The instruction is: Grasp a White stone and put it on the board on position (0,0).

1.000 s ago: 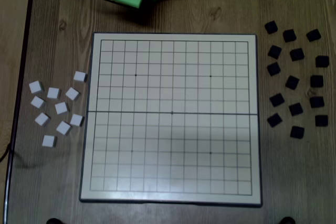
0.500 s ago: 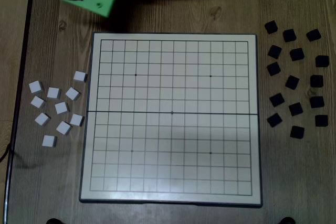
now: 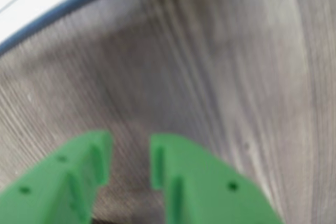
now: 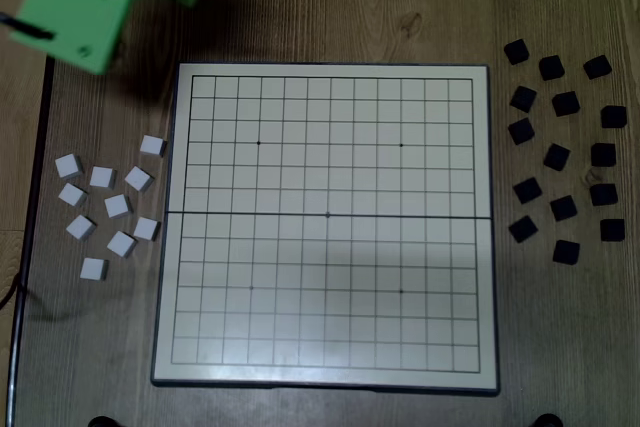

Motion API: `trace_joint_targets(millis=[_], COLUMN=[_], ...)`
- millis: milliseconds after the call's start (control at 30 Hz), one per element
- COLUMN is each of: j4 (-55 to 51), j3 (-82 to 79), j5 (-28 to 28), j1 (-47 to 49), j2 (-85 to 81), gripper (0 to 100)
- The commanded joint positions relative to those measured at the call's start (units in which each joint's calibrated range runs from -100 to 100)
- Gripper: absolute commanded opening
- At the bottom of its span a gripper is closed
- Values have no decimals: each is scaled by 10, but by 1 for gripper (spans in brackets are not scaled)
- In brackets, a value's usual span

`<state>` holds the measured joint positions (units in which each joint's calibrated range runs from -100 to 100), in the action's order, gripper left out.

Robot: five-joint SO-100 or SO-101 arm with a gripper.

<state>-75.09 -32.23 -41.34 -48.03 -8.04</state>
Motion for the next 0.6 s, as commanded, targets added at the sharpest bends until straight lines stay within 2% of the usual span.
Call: trace_joint_targets(millis=[0,300,567], j4=[-20,-104,-71], j3=[145,465,527], j5=[5,27,60], j1=[-13,-24,-11], j2=[54,292,349], gripper=[6,6,6])
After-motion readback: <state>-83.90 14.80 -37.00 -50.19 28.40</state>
